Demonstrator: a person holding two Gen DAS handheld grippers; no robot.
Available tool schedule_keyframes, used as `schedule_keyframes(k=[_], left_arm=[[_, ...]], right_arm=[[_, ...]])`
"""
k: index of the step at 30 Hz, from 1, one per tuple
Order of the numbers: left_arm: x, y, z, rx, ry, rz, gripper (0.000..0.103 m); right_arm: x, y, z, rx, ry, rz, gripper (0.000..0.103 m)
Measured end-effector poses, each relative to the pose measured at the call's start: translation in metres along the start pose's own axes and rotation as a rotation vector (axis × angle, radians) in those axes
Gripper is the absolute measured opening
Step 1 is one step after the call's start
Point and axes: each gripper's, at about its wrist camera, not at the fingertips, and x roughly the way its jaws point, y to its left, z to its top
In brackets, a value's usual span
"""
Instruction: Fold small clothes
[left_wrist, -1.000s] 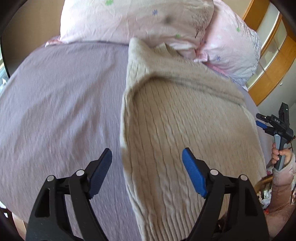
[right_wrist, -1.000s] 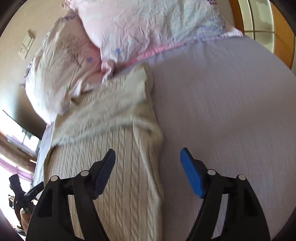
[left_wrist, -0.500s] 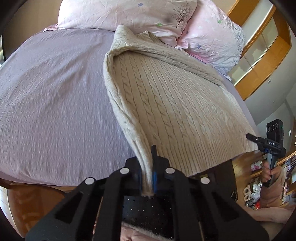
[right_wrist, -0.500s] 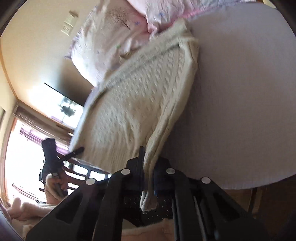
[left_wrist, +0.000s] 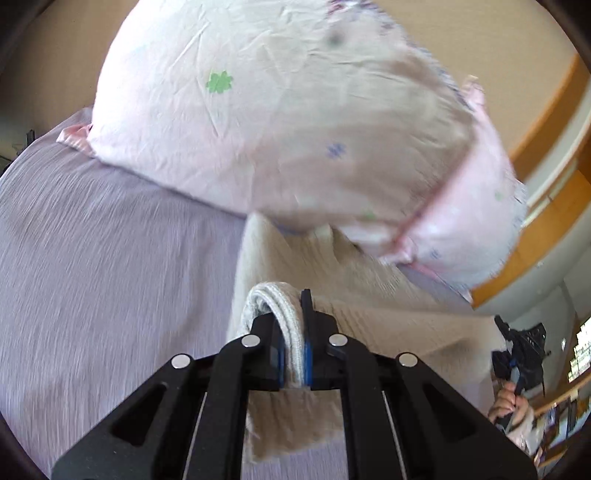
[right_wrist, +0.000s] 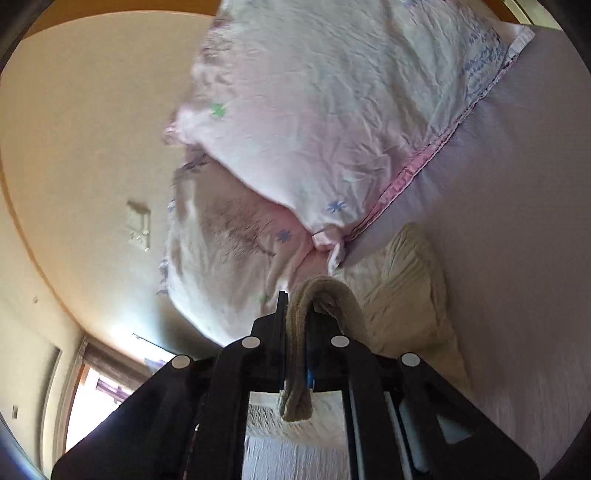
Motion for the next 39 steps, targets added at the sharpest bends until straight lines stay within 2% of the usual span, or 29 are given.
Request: schedule_keyframes(k=[3, 6, 7, 9, 10, 11, 12, 13, 14, 15, 16, 17, 18, 19, 20, 22, 24, 27, 30, 34, 36, 37, 39], left_arm=[[0.054, 0.006, 0.033, -0.034, 0.035, 0.067, 0.006], [0.088, 0.008, 0.047, -0.035, 0.077, 0.113, 0.007], [0.094, 0.012, 0.048, -0.055, 0.090, 0.115, 0.007], [0.096, 0.018, 0.049, -0.089, 0.095, 0.085, 0.010], [0.092, 0.020, 0.049, -0.089, 0.080, 0.064, 0.011], [0.086, 0.021, 0.048, -0.091, 0.068, 0.036, 0.012], [0.079, 0.021, 0.048, -0.092, 0.054, 0.017, 0.013], [0.073, 0.022, 0.049, -0.092, 0.036, 0.006, 0.015], [0.064, 0.023, 0.048, -0.096, 0.016, -0.011, 0.017], [0.053, 0.023, 0.046, -0.101, -0.013, -0.012, 0.025], [0.040, 0.024, 0.044, -0.102, -0.051, 0.015, 0.050], [0.026, 0.025, 0.042, -0.096, -0.097, 0.027, 0.068], [0.014, 0.027, 0.040, -0.084, -0.136, 0.029, 0.070], [0.006, 0.029, 0.038, -0.076, -0.147, 0.037, 0.070], [0.004, 0.032, 0.034, -0.075, -0.120, 0.047, 0.070], [0.008, 0.037, 0.023, -0.067, -0.019, 0.061, 0.070], [0.019, 0.041, 0.006, -0.060, 0.078, 0.063, 0.069], [0.034, 0.042, -0.014, -0.081, 0.160, 0.002, 0.069], [0.049, 0.041, -0.028, -0.102, 0.223, -0.055, 0.066], [0.064, 0.035, -0.027, -0.141, 0.210, -0.092, 0.064], [0.071, 0.041, -0.026, -0.216, 0.203, -0.136, 0.050], [0.075, 0.046, -0.027, -0.262, 0.205, -0.136, 0.026], [0.077, 0.055, -0.032, -0.339, 0.171, -0.174, 0.023]], right_arm=[[0.044, -0.023, 0.025, 0.068, 0.000, -0.098, 0.008], [0.071, -0.051, 0.033, 0.189, 0.013, -0.210, 0.009], [0.074, -0.059, 0.034, 0.239, 0.023, -0.219, 0.009], [0.074, -0.070, 0.036, 0.309, 0.030, -0.174, 0.012], [0.073, -0.070, 0.037, 0.313, 0.031, -0.164, 0.021], [0.074, -0.068, 0.041, 0.315, 0.025, -0.144, 0.039], [0.071, -0.065, 0.044, 0.311, 0.011, -0.106, 0.051], [0.067, -0.060, 0.046, 0.302, -0.018, -0.099, 0.080], [0.061, -0.055, 0.048, 0.287, -0.062, -0.103, 0.099], [0.052, -0.048, 0.048, 0.261, -0.113, -0.087, 0.099], [0.047, -0.040, 0.048, 0.223, -0.124, -0.049, 0.099], [0.046, -0.031, 0.045, 0.172, -0.106, -0.037, 0.099], [0.046, -0.019, 0.038, 0.104, -0.074, -0.062, 0.099], [0.048, -0.007, 0.028, 0.032, -0.030, -0.081, 0.099], [0.051, 0.000, 0.019, -0.015, 0.014, -0.086, 0.099], [0.057, 0.013, -0.003, -0.097, 0.098, -0.098, 0.099], [0.060, 0.021, -0.020, -0.161, 0.139, -0.111, 0.099], [0.057, 0.031, -0.033, -0.238, 0.128, -0.124, 0.099], [0.058, 0.033, -0.039, -0.235, 0.120, -0.103, 0.099], [0.047, 0.019, -0.035, -0.207, 0.097, -0.072, 0.099], [0.049, 0.018, -0.034, -0.187, 0.092, -0.059, 0.099], [0.046, 0.016, -0.032, -0.178, 0.091, -0.052, 0.099], [0.045, 0.016, -0.031, -0.163, 0.086, -0.032, 0.099]])
